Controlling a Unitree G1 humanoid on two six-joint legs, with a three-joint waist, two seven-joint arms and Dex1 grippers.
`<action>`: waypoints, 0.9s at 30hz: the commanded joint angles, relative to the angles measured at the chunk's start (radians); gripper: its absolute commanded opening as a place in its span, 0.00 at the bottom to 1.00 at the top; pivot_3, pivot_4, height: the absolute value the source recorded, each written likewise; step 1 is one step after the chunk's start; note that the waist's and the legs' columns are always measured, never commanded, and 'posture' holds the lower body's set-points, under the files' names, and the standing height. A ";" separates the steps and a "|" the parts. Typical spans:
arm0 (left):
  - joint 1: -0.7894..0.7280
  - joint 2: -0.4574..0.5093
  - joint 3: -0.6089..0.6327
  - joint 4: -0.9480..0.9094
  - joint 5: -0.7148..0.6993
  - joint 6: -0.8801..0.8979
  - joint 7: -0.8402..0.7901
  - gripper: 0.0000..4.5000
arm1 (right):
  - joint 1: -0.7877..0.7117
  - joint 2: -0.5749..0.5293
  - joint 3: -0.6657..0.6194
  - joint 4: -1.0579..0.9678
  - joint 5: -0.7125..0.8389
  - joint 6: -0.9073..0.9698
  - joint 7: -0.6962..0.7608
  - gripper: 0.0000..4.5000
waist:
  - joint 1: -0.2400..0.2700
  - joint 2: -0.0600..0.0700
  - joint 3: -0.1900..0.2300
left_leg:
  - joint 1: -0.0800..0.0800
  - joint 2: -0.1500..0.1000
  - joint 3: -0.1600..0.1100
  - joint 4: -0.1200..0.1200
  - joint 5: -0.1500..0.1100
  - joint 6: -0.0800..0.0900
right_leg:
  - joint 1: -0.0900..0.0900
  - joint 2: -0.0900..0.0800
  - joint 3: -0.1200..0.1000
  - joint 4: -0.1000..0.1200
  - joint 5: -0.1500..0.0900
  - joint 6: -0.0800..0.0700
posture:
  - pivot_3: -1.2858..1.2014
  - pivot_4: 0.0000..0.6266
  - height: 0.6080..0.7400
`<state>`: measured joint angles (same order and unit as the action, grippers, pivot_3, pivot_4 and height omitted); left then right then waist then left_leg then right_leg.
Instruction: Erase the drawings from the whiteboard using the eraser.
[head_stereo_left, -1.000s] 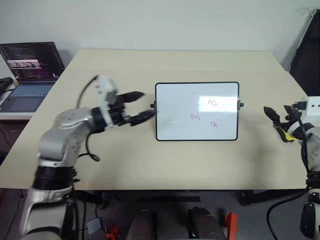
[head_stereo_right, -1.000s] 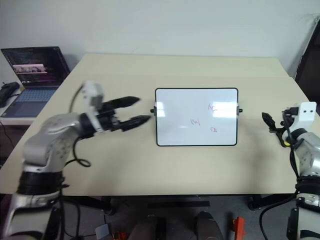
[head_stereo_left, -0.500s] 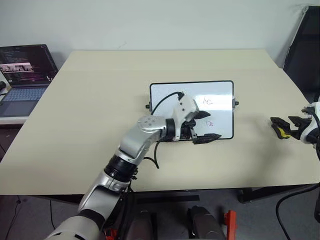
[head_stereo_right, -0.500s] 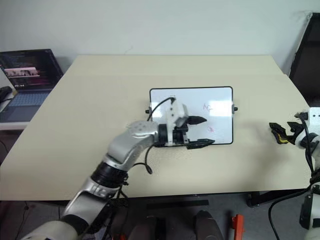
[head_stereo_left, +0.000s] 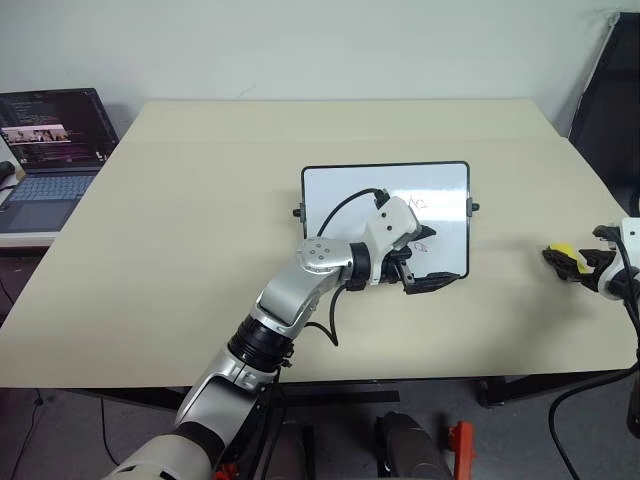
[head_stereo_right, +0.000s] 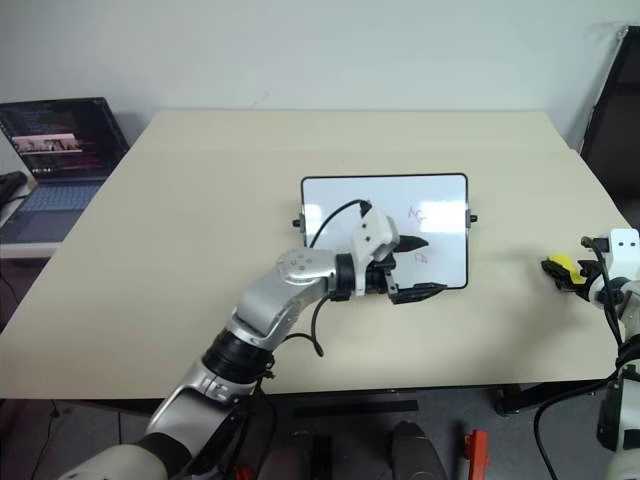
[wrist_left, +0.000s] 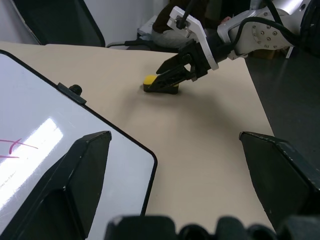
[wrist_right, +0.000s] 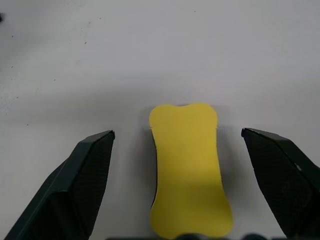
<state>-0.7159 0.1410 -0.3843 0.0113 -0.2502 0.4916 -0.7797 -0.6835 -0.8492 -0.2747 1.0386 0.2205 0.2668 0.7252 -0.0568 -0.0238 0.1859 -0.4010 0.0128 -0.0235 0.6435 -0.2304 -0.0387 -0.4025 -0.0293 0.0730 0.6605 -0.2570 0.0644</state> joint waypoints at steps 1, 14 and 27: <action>0.002 0.001 0.007 -0.039 0.006 -0.006 -0.002 1.00 | -0.017 -0.025 -0.009 0.014 -0.010 -0.029 -0.004 0.99 | 0.000 0.000 0.000 | 0.000 0.000 0.000 0.000 0.000 0.000 | 0.000 0.000 0.000 0.000 0.000 0.000 | 0.52 0.24 1.00; 0.022 0.014 0.009 -0.039 0.025 -0.014 0.003 1.00 | -0.032 -0.011 -0.012 0.054 -0.025 -0.053 -0.038 0.65 | 0.000 0.000 0.000 | 0.000 0.000 0.000 0.000 0.000 0.000 | 0.000 0.000 0.000 0.000 0.000 0.000 | 0.52 0.24 1.00; 0.020 0.021 0.027 -0.010 0.035 -0.034 0.001 1.00 | -0.005 -0.008 -0.024 -0.005 -0.009 -0.037 -0.024 0.26 | 0.000 0.000 0.000 | 0.000 0.000 0.000 0.000 0.000 0.000 | 0.000 0.000 0.000 0.000 0.000 0.000 | 0.52 0.24 1.00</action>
<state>-0.6864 0.1604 -0.3838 0.0108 -0.2190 0.4852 -0.7767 -0.6878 -0.8478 -0.2746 1.0858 0.1899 0.2284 0.6922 -0.0571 -0.0237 0.1859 -0.4009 0.0128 -0.0235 0.6437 -0.2304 -0.0387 -0.4024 -0.0293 0.0731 0.6608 -0.2570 0.0643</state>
